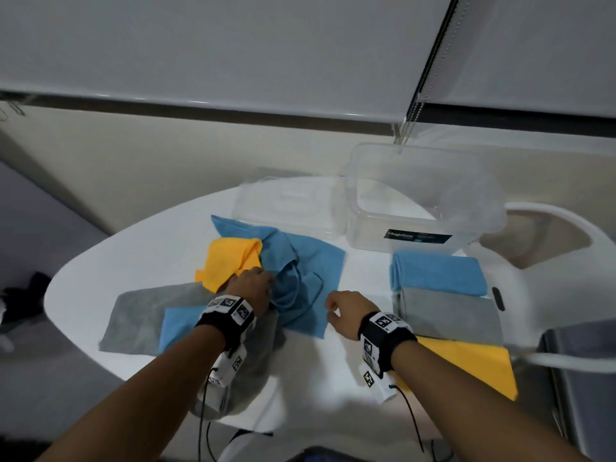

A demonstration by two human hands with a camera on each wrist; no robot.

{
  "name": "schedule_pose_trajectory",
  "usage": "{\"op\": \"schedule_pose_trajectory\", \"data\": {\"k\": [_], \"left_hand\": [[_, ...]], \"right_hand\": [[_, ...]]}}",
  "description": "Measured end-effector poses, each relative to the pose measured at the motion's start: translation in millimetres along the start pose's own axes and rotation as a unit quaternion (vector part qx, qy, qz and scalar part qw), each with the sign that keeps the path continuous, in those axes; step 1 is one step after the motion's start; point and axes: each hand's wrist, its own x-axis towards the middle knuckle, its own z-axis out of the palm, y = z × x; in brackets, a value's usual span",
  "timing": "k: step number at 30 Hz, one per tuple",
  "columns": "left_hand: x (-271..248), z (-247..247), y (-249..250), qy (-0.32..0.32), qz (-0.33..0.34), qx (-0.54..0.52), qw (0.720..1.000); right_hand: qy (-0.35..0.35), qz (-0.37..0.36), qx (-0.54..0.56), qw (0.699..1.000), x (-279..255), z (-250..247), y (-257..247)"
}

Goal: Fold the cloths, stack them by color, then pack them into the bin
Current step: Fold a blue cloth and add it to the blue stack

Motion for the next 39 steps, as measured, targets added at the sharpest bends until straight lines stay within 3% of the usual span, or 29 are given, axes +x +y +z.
{"op": "schedule_pose_trajectory", "data": {"k": [4,9,16,24,29,35,39], "left_hand": [[7,0,9,0.016,0.036,0.027,0.999],[15,2,16,-0.046,0.030,0.083,0.995],[22,0,8,-0.066,0.037,0.037,0.996],[25,-27,-1,0.020,0.041,-0.073,0.996],[23,-54,5,0.068,0.032,-0.159,0.984],[17,-94,13,0.160,0.024,-0.288,0.944],[10,-133,14,0.237,0.031,-0.339,0.910]], "right_hand": [[-0.018,-0.005,-0.012,1.000,18,8,-23],[-0.032,-0.044,-0.031,0.998,31,23,-40],[-0.027,-0.026,-0.038,0.999,43,37,-56],[0.072,0.008,0.068,0.995,37,18,-60],[0.144,0.029,0.172,0.974,27,-4,-57],[0.226,0.024,0.240,0.944,10,-33,-57],[0.274,-0.020,0.327,0.904,-6,-62,-62]]}}
